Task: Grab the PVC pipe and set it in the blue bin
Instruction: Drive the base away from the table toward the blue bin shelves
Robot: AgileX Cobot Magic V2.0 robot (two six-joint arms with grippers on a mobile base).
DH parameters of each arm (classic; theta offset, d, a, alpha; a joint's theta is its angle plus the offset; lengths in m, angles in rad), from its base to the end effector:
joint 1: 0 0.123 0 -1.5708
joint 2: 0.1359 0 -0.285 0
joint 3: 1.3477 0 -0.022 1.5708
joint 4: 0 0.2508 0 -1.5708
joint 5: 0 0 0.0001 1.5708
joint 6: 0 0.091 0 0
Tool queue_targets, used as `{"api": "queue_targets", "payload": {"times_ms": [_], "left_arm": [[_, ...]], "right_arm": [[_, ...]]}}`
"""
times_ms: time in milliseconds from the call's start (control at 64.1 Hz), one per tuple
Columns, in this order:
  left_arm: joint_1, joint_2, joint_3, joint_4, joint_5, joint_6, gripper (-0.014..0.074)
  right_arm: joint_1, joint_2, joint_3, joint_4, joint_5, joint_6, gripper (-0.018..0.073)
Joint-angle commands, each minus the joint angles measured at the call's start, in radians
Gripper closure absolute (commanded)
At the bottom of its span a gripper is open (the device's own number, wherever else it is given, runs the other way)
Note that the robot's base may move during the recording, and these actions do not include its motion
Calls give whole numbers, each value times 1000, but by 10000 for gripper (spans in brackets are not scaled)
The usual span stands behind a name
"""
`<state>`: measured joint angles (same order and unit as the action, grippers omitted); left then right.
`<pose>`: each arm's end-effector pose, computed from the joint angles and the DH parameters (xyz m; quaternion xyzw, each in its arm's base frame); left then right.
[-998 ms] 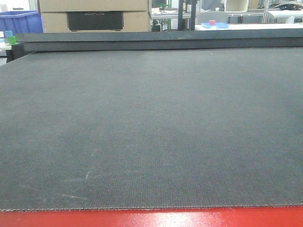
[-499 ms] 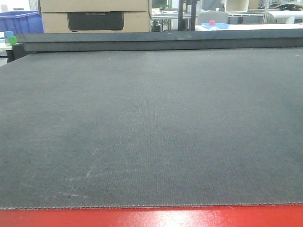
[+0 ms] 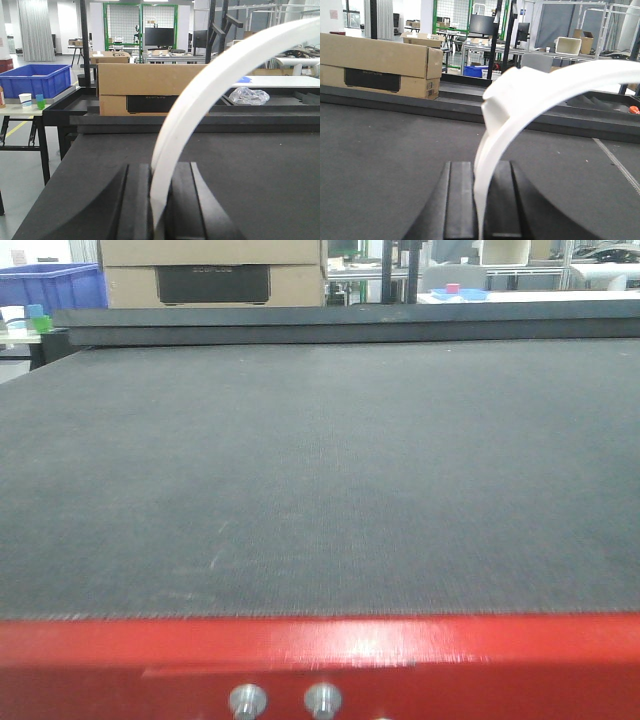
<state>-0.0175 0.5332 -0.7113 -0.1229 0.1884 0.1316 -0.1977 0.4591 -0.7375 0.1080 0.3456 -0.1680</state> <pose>0.1034 -0.0039 0.3938 0.0181 0.6787 -0.0102 0.7342 0.0803 -0.0127 0.3948 0.0329 0.6986 -0.0814 0.7101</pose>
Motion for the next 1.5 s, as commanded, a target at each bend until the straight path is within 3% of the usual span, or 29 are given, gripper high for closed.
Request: {"api": "queue_targets", "payload": {"times_ms": [0, 1482], "left_arm": [[4, -7, 0, -2, -28, 0, 707], [4, -7, 0, -2, -28, 0, 707]], "right_arm": [[2, -6, -2, -10, -32, -6, 727], [2, -6, -2, -10, -32, -6, 727]]}}
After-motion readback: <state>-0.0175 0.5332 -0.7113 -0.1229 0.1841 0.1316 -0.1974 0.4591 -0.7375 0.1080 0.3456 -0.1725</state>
